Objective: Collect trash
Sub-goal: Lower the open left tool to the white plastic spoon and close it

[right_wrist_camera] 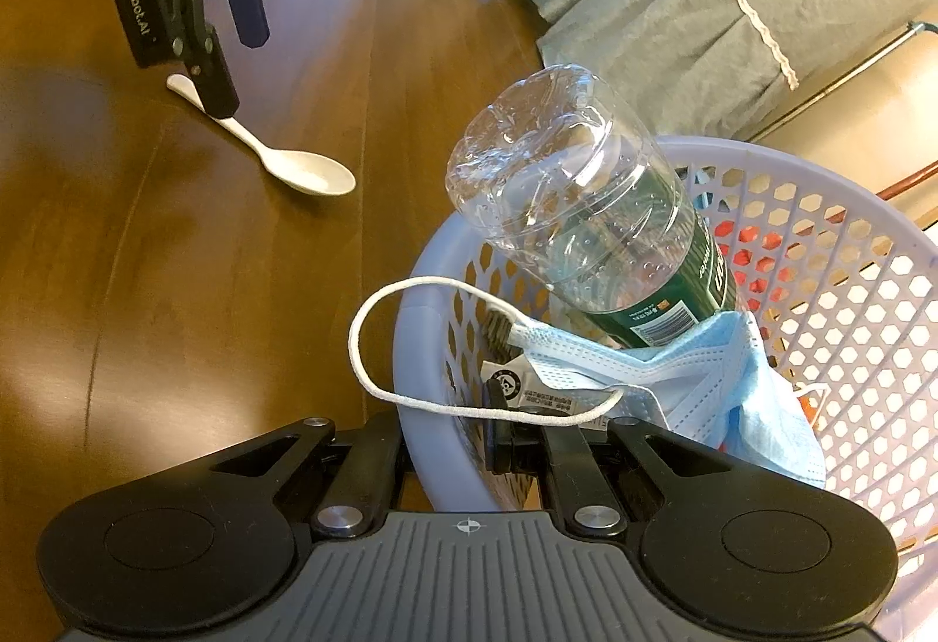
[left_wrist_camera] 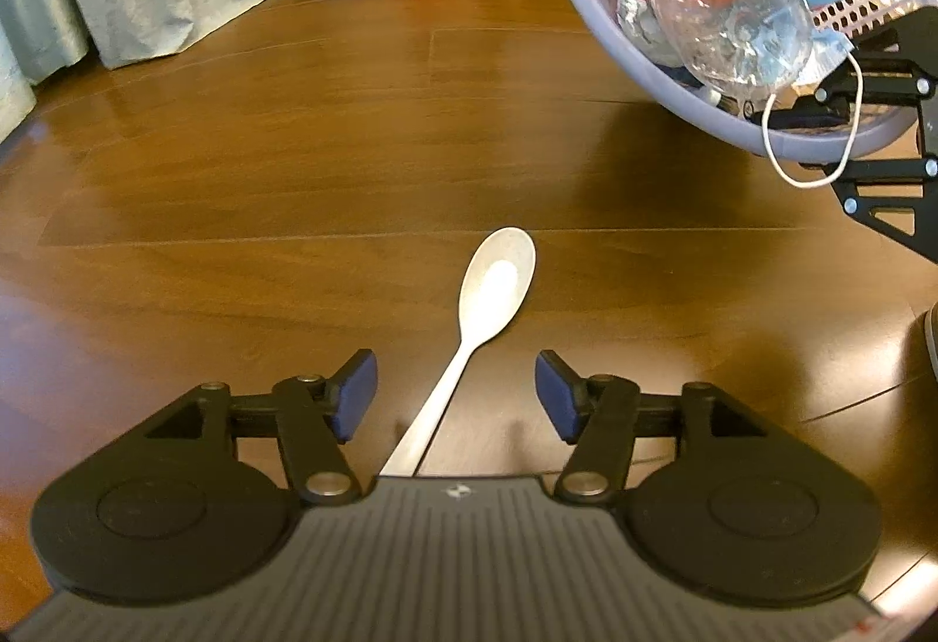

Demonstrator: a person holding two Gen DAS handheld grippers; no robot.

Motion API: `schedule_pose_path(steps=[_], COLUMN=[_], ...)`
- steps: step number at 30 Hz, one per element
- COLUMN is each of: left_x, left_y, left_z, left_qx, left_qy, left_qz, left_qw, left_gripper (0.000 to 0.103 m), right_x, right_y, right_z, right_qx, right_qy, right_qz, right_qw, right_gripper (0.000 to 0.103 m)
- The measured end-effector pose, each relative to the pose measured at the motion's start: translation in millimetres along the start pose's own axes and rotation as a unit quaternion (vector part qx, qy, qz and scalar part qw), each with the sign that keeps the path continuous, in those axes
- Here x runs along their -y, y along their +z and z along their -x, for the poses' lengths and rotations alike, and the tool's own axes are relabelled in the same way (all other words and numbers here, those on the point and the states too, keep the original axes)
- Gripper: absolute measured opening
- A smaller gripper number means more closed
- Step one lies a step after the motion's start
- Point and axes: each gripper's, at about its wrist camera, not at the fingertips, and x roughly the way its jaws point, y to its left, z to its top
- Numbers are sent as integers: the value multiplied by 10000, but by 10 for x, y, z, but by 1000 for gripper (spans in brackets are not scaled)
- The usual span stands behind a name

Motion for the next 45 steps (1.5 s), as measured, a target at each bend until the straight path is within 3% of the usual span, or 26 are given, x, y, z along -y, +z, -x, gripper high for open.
schedule_pose_path(steps=[9, 23, 45], left_x=[24, 87, -9], left_y=[73, 229, 208], left_z=[-308, -565, -723], left_qx=[83, 171, 80], left_qy=[-169, -384, -656], left_qz=[-325, -403, -342], left_qw=[9993, 9983, 9972], left_gripper=[60, 59, 45], right_x=[23, 39, 50], right_y=[-69, -129, -160], right_z=[-73, -89, -97], right_qx=[-66, -98, -85], right_qy=[-75, -114, -115], right_qz=[38, 22, -10], right_qw=[9999, 9999, 9999], right_gripper=[5, 5, 6])
